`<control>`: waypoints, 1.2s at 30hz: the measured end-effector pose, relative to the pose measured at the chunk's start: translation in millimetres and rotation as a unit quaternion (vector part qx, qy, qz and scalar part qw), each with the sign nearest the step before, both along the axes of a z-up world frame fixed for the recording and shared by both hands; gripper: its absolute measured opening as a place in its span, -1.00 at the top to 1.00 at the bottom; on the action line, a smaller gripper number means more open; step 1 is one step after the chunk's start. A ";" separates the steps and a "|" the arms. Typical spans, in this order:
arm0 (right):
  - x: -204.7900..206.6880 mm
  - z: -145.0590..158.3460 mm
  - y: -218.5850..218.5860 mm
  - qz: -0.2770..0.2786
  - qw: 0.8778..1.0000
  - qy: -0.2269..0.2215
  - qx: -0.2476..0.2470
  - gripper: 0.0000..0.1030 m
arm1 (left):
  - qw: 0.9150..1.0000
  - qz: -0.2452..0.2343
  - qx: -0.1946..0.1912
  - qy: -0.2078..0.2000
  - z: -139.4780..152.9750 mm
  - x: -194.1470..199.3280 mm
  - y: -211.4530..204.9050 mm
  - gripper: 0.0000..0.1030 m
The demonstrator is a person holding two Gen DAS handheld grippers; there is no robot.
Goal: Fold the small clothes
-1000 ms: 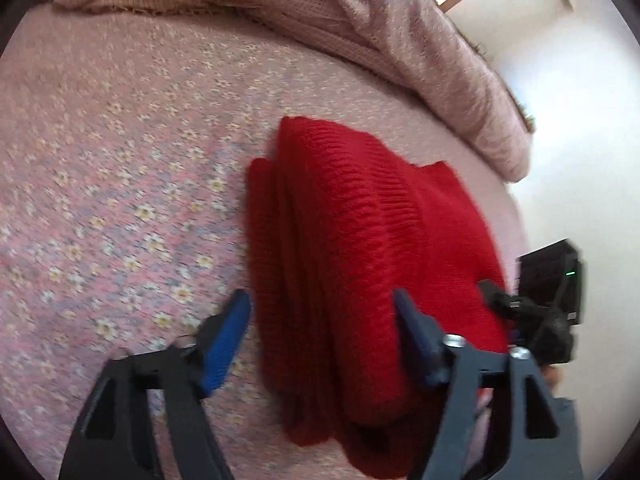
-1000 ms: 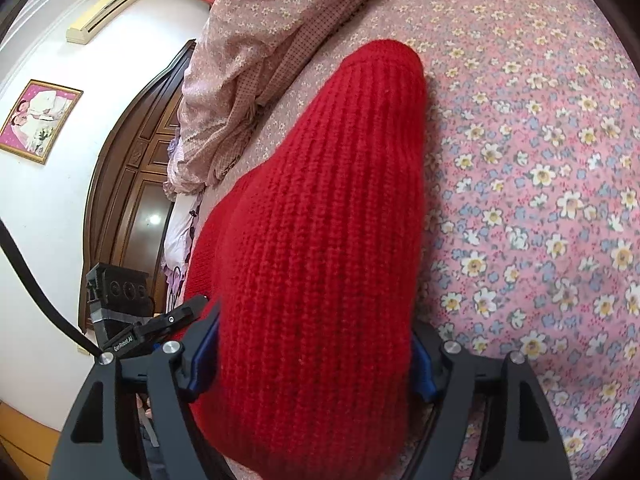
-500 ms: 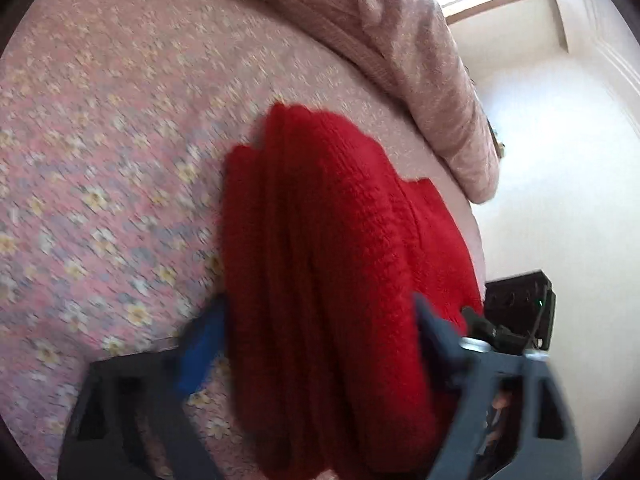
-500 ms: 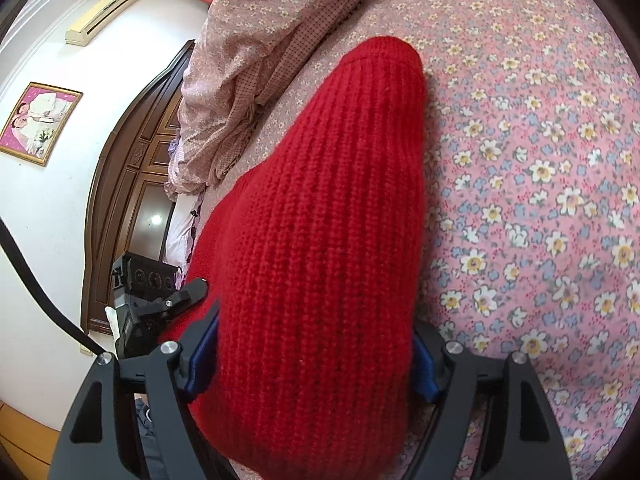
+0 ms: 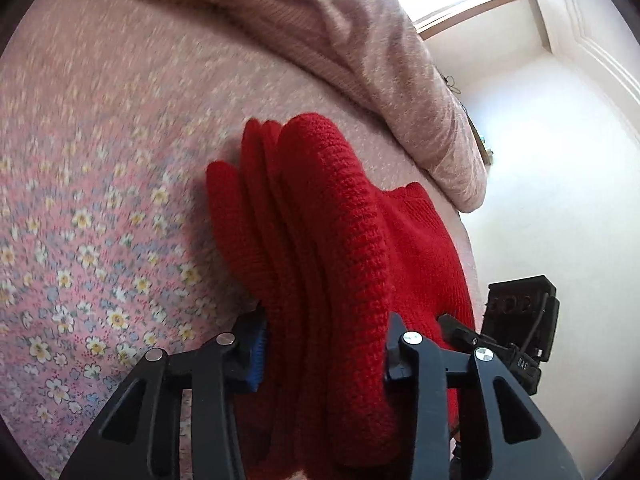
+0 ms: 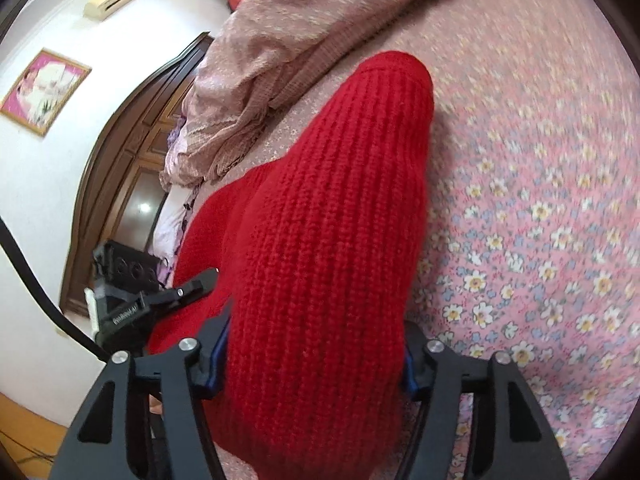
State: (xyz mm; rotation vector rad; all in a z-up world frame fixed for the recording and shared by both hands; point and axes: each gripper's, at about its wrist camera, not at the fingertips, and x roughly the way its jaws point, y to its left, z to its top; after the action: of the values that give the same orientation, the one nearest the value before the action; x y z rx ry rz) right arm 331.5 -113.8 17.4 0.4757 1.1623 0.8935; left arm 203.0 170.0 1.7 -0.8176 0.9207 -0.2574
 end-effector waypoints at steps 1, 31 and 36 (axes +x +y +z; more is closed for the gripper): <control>-0.3 3.7 -0.5 0.000 1.000 -0.005 -0.002 -0.25 | 1.000 0.000 0.004 -0.001 4.6 3.2 -3.3 0.36; 75.0 9.9 -106.6 -0.104 0.994 -0.012 -0.029 -0.26 | 0.996 -0.036 0.077 -0.041 10.8 117.6 -116.8 0.35; 73.6 7.6 -104.0 -0.108 0.993 -0.011 -0.039 -0.35 | 0.996 -0.040 0.075 -0.031 7.6 122.0 -114.6 0.28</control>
State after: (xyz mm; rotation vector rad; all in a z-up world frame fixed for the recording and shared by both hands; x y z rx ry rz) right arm 405.0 -217.8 25.0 0.5147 1.0985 0.6629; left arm 325.0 55.4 9.3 -0.6309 0.9049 -0.2787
